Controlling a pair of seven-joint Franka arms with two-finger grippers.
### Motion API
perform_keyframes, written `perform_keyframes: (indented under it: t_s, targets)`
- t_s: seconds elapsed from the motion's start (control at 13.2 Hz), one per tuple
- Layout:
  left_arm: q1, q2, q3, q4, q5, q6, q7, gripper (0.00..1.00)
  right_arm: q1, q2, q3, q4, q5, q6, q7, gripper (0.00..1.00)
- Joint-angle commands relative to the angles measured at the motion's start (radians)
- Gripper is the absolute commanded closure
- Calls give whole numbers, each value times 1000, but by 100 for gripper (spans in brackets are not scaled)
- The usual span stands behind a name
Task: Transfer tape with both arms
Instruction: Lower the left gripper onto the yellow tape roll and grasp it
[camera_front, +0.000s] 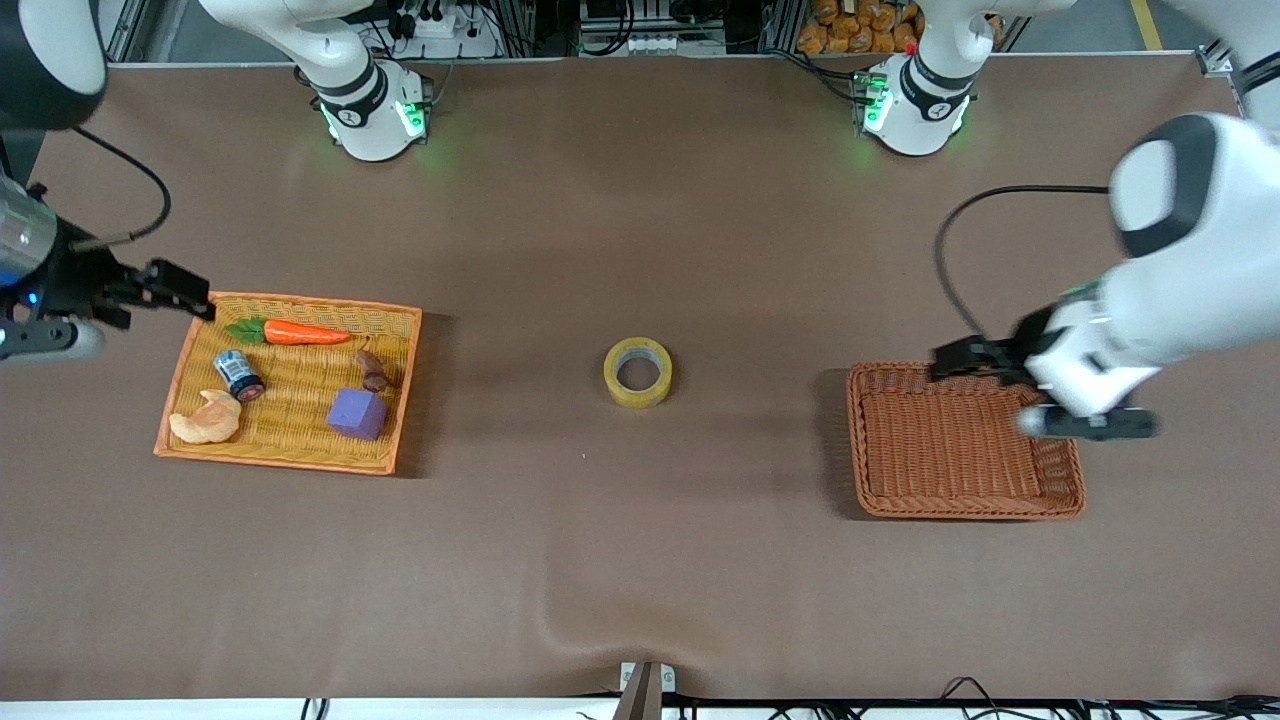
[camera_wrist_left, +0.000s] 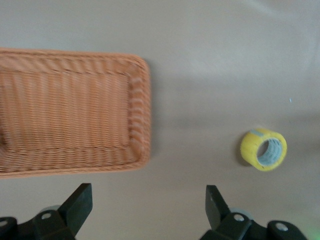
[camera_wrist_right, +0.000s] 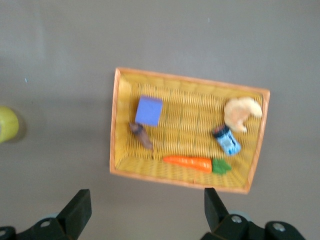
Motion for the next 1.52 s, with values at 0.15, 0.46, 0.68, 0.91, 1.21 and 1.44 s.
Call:
perform_keyframes:
  t_s: [0.15,0.46,0.68,0.91,1.21,1.44]
  targets:
    - [-141,125,5,36,20,38,-153,0,-74,-139,9,-130,-26,38,-43,0]
    - [-248,229,10,36,22,68,-255,0,-85,-173,9,-158,-28,55,-44,0]
    - [-343,319,16,36,25,207,-380,0,-84,-171,13,-150,-28,19,-32,0]
    - [-400,389,16,33,27,327,-459,0,-93,-171,7,-140,-26,14,-32,0]
    - [-466,404,17,33,54,330,-539,0,-96,-162,9,-124,-25,-11,-40,0]
    - [-514,433,17,33,163,334,-630,0,-116,-161,7,-124,-16,-12,-41,0]
